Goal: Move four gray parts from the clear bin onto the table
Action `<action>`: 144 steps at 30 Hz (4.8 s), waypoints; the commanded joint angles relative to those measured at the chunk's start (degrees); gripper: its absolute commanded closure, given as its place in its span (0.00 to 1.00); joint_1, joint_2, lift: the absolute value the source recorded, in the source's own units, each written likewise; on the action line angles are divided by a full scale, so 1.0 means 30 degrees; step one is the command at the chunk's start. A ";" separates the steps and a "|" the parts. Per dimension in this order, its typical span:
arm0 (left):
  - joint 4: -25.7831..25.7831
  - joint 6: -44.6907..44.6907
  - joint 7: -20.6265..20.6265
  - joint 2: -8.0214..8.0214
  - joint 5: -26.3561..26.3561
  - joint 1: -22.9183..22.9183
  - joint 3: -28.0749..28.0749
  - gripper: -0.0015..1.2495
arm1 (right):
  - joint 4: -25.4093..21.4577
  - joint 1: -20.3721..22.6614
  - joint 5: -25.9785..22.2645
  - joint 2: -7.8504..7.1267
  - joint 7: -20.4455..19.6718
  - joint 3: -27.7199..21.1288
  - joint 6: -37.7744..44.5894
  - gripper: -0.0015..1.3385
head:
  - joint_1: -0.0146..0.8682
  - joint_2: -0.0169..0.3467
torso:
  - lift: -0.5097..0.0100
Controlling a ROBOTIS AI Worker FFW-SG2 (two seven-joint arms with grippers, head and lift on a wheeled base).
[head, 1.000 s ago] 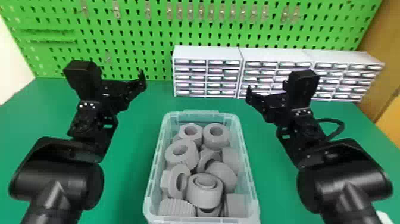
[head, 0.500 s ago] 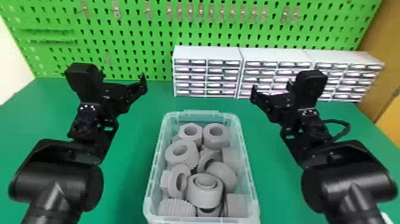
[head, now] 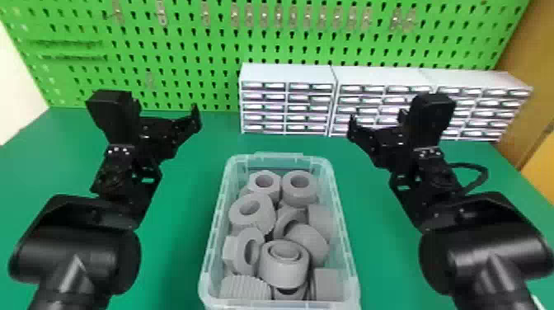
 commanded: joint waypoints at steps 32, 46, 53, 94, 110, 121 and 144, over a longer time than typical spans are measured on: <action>-0.0027 0.0000 0.0029 -0.0010 -0.0088 0.0014 0.0245 0.00 | -0.0537 -0.2490 -0.2666 -0.0562 0.1640 0.3351 0.7709 0.16 | 0.79 0.12 | 0.89; -0.0057 0.0088 0.0000 0.0019 -0.0059 0.0190 0.0363 0.00 | -0.2178 -0.3633 -0.3662 -0.0562 0.1230 0.5138 1.2426 0.16 | 0.79 0.12 | 0.89; -0.0145 0.0088 -0.0029 0.0019 -0.0059 0.0307 0.0538 0.00 | -0.3350 -0.3399 -0.4922 -0.0884 -0.0235 0.5577 1.4447 0.16 | 0.79 0.12 | 0.89; -0.0174 0.0088 -0.0703 -0.0830 0.0117 -0.0308 0.1945 0.00 | -0.4610 -0.5186 -0.6182 -0.2847 -0.1085 0.7745 2.1713 0.16 | 0.79 0.12 | 0.89; -0.0115 0.0264 -0.0732 -0.0830 -0.0117 -0.0015 0.2032 0.00 | -0.4903 -0.5596 -0.8701 -0.4107 -0.0938 0.7482 2.2738 0.16 | 0.79 0.12 | 0.89; 0.0060 0.0264 -0.0703 -0.0830 -0.0205 0.0043 0.2120 0.00 | -0.5430 -0.5069 -0.9727 -0.4634 -0.0909 0.6954 2.3090 0.16 | 0.79 0.12 | 0.89; 0.0178 0.0352 -0.0732 -0.0830 -0.0176 -0.0015 0.1798 0.01 | -0.5430 -0.5186 -1.0049 -0.4956 -0.0880 0.7101 2.3178 0.17 | 0.79 0.12 | 0.89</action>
